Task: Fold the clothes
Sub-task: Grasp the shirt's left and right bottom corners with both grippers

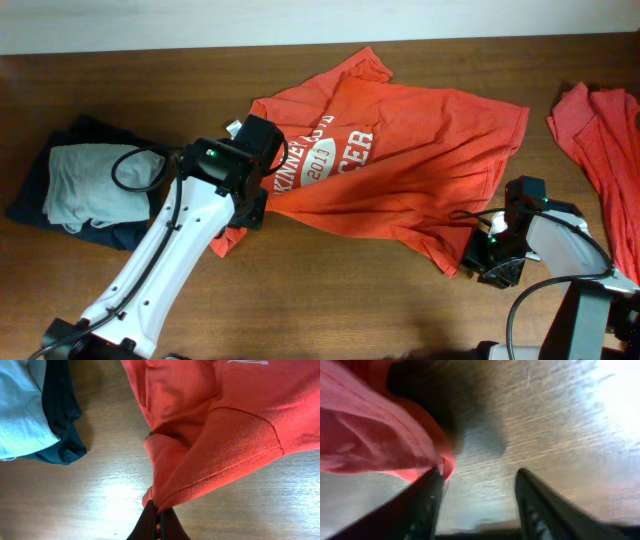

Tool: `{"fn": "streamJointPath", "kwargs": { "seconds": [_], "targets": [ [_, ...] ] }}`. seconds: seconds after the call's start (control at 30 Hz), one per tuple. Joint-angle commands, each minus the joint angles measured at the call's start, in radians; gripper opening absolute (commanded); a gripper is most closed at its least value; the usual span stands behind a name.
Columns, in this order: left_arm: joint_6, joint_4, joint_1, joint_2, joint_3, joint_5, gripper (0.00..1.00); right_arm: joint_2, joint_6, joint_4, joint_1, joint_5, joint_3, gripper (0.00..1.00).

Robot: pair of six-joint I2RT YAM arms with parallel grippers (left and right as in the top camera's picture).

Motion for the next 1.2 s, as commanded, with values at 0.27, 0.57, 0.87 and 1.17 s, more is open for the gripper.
{"fn": "streamJointPath", "kwargs": {
  "seconds": [0.27, 0.57, 0.87, 1.17],
  "targets": [
    [0.004, -0.005, 0.006, -0.003, 0.003, -0.023, 0.01, -0.004, -0.089, 0.142, 0.002, -0.234, 0.003, 0.56],
    [0.005, -0.001, 0.006, -0.003, 0.003, -0.023, 0.01, -0.004, -0.12, 0.151, 0.002, -0.291, 0.003, 0.51],
    [0.005, -0.001, 0.006, -0.003, 0.003, -0.023, 0.01, -0.004, -0.153, 0.165, 0.004, -0.264, 0.003, 0.29],
    [0.005, -0.005, 0.006, -0.003, 0.003, -0.026, 0.01, -0.021, -0.021, 0.075, -0.014, -0.019, 0.013, 0.04]
  ]
}}
